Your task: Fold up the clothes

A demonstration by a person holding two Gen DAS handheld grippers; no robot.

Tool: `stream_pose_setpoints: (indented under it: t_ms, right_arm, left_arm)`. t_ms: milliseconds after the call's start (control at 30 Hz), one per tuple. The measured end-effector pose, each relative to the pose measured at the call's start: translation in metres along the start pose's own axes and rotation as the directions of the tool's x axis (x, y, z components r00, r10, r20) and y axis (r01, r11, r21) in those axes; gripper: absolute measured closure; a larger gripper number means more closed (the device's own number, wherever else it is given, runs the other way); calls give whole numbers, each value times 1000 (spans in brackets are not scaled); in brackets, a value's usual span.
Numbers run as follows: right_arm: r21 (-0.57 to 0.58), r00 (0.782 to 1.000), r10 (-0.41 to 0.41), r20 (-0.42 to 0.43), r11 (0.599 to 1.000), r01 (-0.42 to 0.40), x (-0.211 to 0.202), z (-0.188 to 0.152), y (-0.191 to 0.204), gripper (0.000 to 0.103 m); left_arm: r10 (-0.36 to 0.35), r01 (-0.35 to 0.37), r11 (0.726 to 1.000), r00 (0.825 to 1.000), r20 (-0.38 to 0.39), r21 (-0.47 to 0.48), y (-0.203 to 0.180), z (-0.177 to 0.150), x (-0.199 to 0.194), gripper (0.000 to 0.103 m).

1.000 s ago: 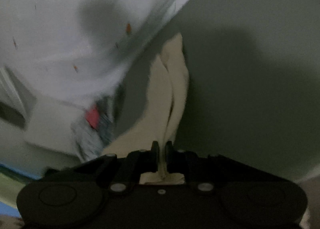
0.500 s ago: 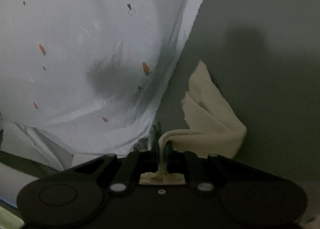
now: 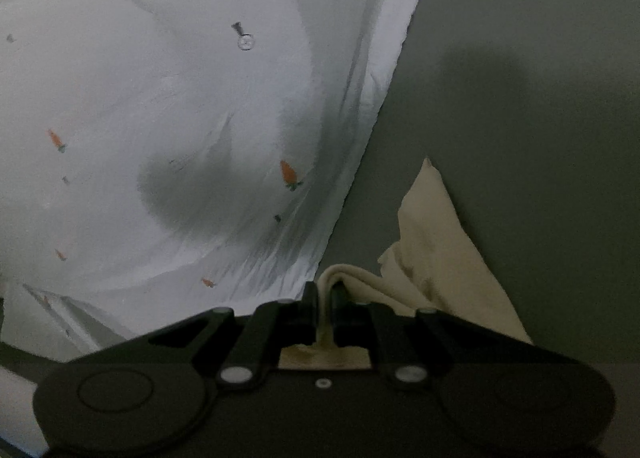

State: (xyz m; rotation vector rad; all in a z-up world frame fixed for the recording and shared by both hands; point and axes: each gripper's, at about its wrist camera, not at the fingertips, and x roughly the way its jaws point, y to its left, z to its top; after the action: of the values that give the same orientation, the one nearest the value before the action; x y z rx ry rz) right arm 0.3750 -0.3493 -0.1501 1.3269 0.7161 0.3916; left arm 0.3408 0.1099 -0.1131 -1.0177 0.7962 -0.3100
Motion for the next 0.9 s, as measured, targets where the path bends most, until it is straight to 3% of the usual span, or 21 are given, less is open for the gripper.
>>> stream_pose_setpoints:
  t_ms: [233, 467, 567, 733, 767, 867, 900]
  right_arm:
    - [77, 998, -38, -46, 996, 42, 66, 44, -25, 96]
    - [148, 981, -151, -126, 974, 169, 127, 73, -67, 96]
    - [175, 970, -193, -148, 960, 218, 145, 79, -84, 95]
    - [137, 961, -219, -167, 960, 243, 149, 82, -79, 90]
    - [104, 962, -227, -151, 964, 244, 146, 81, -73, 84]
    - [2, 964, -247, -96, 969, 248, 136, 80, -53, 51]
    - [-32, 965, -252, -77, 968, 251, 133, 80, -46, 48]
  left_arm:
    - [87, -87, 993, 996, 3, -81, 34, 44, 50, 93]
    - [209, -211, 964, 978, -25, -163, 78, 69, 99, 93]
    - [220, -222, 954, 975, -31, -202, 92, 73, 110, 92]
    - [208, -210, 959, 978, -33, -191, 96, 78, 110, 88]
    - [209, -210, 961, 978, -27, -182, 94, 78, 108, 87]
    - [257, -248, 963, 963, 85, -110, 84, 77, 91, 65]
    - [270, -261, 962, 954, 133, -82, 80, 79, 84, 59]
